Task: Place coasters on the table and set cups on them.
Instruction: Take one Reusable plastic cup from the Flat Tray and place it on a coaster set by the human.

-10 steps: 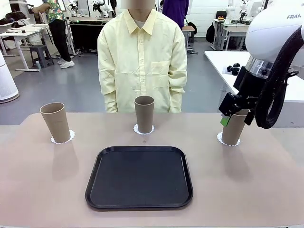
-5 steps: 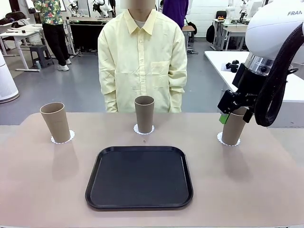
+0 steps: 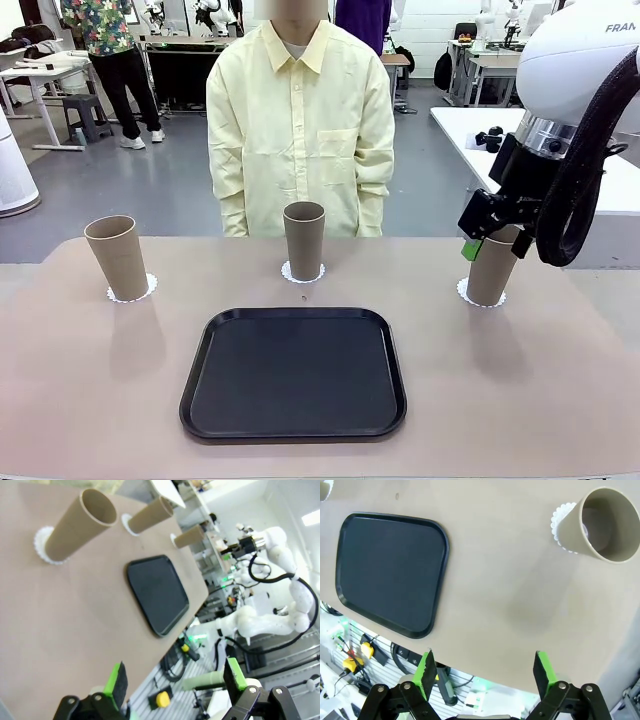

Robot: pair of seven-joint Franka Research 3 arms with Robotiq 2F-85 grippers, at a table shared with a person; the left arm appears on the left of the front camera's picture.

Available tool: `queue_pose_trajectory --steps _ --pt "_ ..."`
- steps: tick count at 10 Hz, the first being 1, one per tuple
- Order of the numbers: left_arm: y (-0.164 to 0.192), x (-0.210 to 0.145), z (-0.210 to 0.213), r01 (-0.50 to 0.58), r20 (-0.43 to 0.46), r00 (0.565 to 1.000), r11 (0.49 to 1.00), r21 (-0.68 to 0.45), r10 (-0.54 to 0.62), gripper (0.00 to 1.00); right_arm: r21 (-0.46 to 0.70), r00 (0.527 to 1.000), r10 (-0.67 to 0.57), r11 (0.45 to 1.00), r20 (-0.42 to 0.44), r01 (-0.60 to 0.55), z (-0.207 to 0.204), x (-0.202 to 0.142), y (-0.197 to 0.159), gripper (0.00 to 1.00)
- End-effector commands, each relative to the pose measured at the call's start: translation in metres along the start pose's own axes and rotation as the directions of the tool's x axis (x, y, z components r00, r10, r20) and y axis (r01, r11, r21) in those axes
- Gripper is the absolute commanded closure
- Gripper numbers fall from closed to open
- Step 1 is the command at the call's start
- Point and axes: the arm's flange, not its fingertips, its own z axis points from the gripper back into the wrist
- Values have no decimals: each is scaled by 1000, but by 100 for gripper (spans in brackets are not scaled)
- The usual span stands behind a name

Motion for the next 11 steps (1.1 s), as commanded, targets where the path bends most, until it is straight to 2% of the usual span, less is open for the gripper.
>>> queue_pose_trajectory --steps 1,2,3,4,7,9,11 --pt "-2 0 1 5 7 1000 1000 -8 -5 0 -2 1000 2 1000 8 -2 1 1 0 0" --pt "-2 0 1 5 7 1000 1000 -8 -5 0 0 1000 0 1000 0 0 0 0 0 0" --pt "-2 0 1 5 7 1000 1000 -8 -5 0 161 997 -31 987 72 20 7 -33 -19 0" --pt "-2 0 1 5 7 1000 1000 -8 -5 0 320 990 -88 946 112 47 14 -56 -42 0" --pt "-2 0 1 5 7 1000 1000 -8 -5 0 603 981 -156 796 111 58 6 -91 -107 0" --pt "-2 0 1 5 7 1000 1000 -8 -5 0 713 977 -174 700 123 35 -14 -110 -150 0" --pt "-2 0 1 5 7 1000 1000 -8 -5 0 818 967 -204 575 152 -8 -37 -120 -191 0"
